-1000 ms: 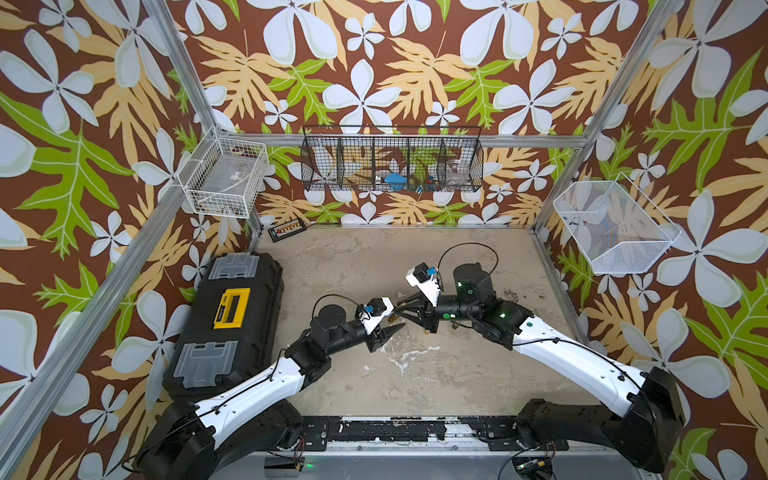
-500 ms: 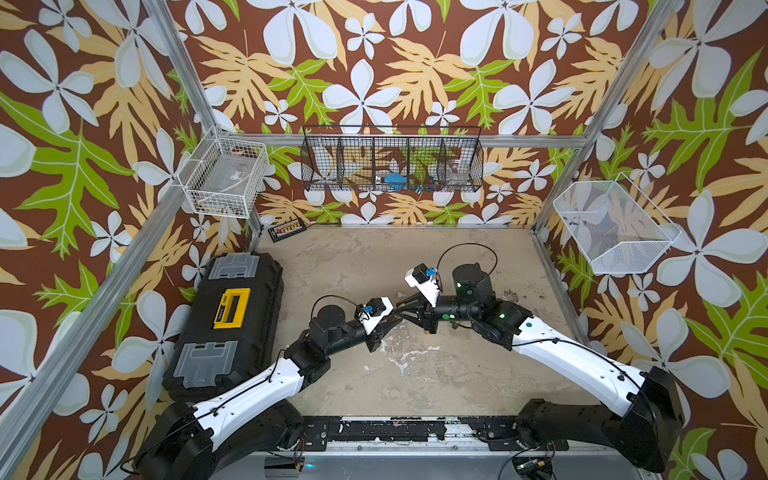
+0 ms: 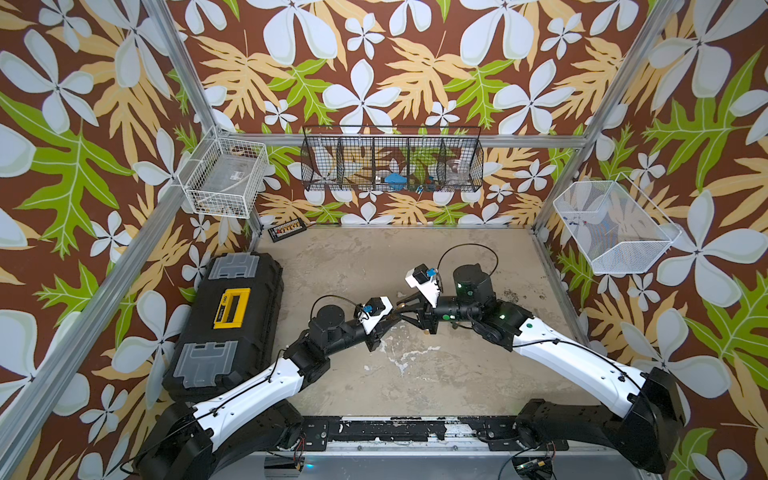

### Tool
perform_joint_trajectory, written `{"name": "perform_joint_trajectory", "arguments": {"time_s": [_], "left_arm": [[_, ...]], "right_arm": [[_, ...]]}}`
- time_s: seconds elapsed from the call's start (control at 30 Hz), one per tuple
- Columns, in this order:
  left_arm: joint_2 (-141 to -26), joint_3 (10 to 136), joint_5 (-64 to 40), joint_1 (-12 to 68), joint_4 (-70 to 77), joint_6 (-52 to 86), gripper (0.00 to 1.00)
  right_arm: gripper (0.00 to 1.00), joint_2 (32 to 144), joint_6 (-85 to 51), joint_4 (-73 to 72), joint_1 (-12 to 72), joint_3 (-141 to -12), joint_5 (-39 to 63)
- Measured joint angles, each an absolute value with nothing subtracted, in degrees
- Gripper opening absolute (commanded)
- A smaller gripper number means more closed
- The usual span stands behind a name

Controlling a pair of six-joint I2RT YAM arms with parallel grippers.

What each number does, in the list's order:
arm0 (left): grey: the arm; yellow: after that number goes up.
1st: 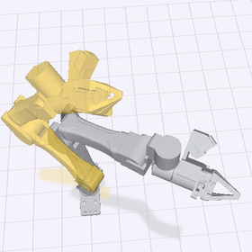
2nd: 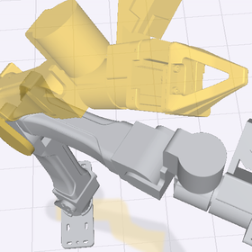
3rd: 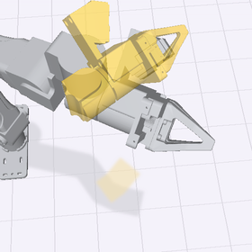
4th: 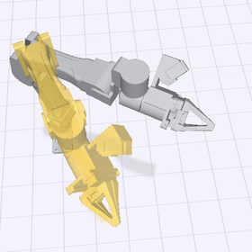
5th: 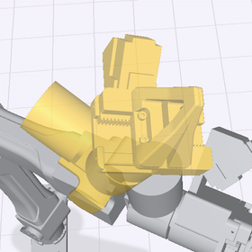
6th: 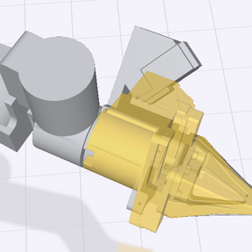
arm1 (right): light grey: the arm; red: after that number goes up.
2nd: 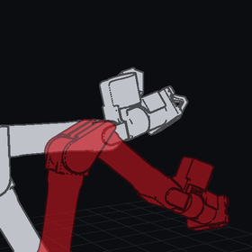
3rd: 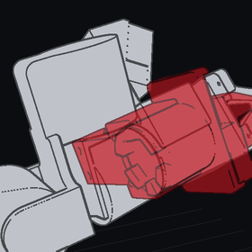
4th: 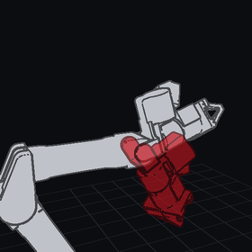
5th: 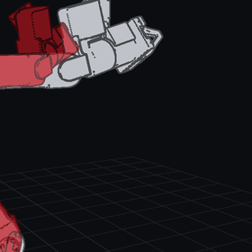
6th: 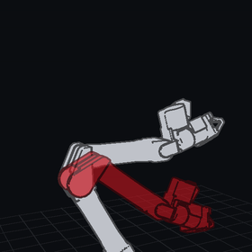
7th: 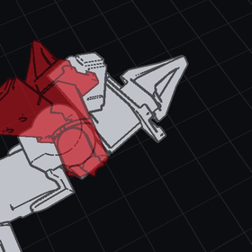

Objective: Open the lipstick cap
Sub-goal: Open the cover of the lipstick.

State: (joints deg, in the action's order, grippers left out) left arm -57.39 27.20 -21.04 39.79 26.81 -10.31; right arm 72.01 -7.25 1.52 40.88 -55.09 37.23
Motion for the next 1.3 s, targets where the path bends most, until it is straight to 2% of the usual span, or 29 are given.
{"name": "perform_joint_trajectory", "arguments": {"time_s": [0.4,1.3], "left_arm": [[-56.99,26.61,-20.99,39.79,27.88,-9.41,0.13],[-56.9,25.87,-20.8,39.75,28.1,-9.32,0.13]], "right_arm": [[0.21,71.35,-8.32,0.71,40.88,-54.54,37.26],[0.2,67.81,-8.71,0.01,40.91,-54.5,33.26]]}}
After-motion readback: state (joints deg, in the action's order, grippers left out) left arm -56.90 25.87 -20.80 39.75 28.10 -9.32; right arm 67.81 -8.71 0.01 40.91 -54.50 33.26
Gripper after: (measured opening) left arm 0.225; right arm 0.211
